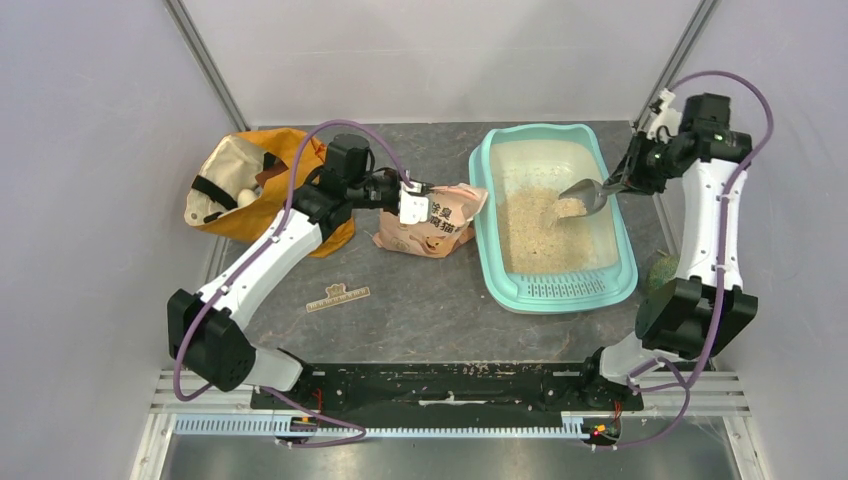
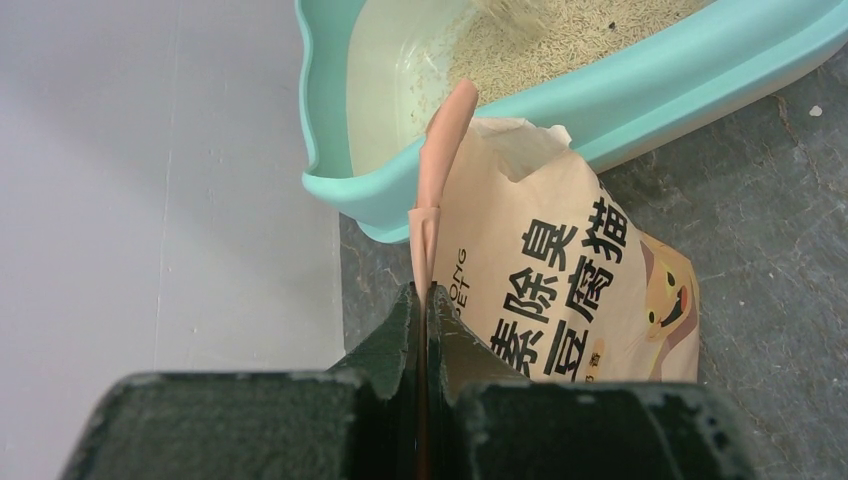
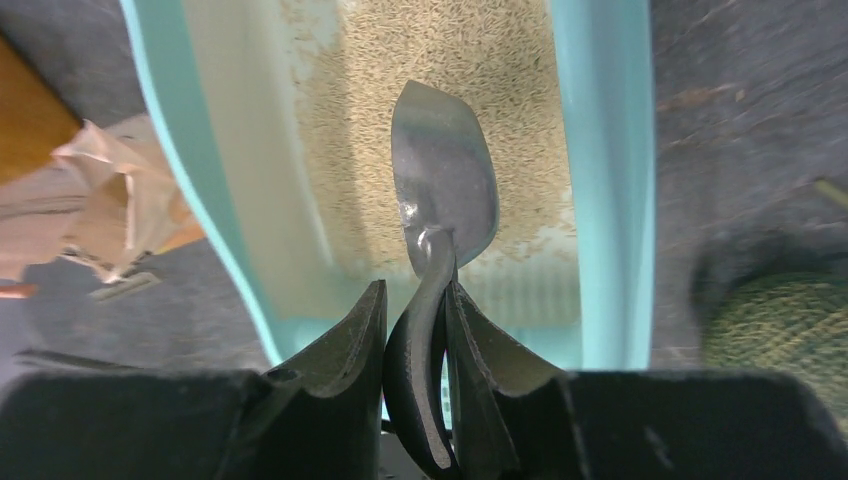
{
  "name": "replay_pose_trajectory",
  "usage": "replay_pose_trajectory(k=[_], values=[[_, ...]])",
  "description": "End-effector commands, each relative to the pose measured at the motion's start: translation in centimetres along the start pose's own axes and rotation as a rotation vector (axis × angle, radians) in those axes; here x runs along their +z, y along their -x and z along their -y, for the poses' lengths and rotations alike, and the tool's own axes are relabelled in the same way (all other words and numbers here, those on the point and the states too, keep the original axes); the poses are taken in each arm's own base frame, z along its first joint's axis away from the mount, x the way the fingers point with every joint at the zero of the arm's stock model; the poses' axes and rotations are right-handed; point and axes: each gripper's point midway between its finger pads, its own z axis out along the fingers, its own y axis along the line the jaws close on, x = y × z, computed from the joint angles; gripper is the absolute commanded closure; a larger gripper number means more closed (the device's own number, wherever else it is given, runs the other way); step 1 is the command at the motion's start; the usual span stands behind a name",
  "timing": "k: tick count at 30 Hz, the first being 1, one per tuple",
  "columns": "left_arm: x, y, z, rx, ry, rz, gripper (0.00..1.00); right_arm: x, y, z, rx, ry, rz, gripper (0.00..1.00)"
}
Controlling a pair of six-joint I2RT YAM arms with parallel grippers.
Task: Fill the litter box with clean litter
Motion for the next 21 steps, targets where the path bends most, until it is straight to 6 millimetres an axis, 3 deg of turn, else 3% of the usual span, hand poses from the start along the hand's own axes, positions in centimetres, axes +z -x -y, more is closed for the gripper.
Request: replay_pose_trajectory(k=[1, 6, 9, 14, 17, 21], values=[[-0.8, 3.0, -1.8, 0.059, 0.070, 0.079, 0.98, -2.3, 1.8, -0.1, -0.232, -0.219, 0.073, 1.00], [-0.9, 2.9, -1.7, 0.065, 0.071, 0.079, 0.98, -2.9, 2.4, -1.7, -0.366, -0.286, 0.073, 1.00], [-0.9, 2.9, -1.6, 0.067, 0.073, 0.079, 0.98, -3.3, 2.8, -3.6, -0.347, -0.204, 0.097, 1.00], [-1.1, 3.1, -1.6, 0.079, 0.076, 0.079, 0.98, -3.2, 2.2, -10.6, -0.238, 0.167, 0.070, 1.00], [-1.4, 3.4, -1.6, 0.079, 0.077, 0.081, 0.98, -4.2, 1.8, -14.6, -0.215, 0.389, 0.050, 1.00], [-1.5, 3.6, -1.7, 0.082, 0.079, 0.084, 0.98, -4.8, 1.3, -17.2, -0.205, 0.541, 0.042, 1.00]])
